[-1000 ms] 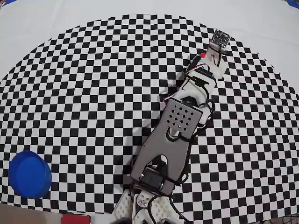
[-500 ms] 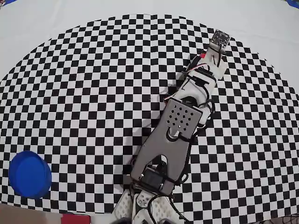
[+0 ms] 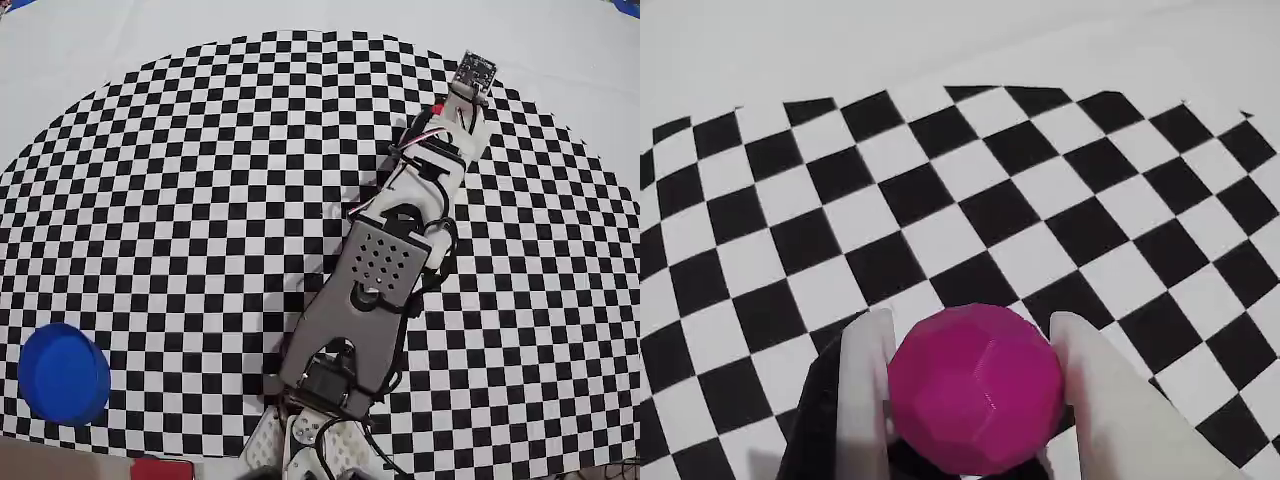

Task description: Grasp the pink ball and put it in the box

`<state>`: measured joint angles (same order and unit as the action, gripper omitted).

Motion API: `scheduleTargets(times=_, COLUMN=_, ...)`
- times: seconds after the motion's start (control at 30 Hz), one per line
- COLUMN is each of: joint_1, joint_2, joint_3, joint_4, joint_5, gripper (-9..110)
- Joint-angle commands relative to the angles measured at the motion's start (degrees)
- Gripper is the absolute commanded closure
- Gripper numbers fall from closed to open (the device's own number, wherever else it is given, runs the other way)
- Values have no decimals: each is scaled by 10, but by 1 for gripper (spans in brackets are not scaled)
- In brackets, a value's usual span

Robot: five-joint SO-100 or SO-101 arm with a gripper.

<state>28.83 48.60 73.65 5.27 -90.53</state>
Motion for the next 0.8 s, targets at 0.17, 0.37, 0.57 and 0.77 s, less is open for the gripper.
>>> scheduleTargets(times=0.17, joint_1=4, joint_2=110, joint_3=50, joint_4=2, joint_5=2, gripper=101)
scheduleTargets(times=0.37, joint_1=5, joint_2=169, joint_3=103, joint_4=2, joint_5=3, gripper=101)
scheduleTargets(times=0.57, joint_1=6, joint_2=232, joint_3=163, joint_4=2, joint_5=3, gripper=101)
scheduleTargets(times=0.77, joint_1=8, joint_2=292, joint_3=215, joint_4=2, joint_5=3, gripper=101)
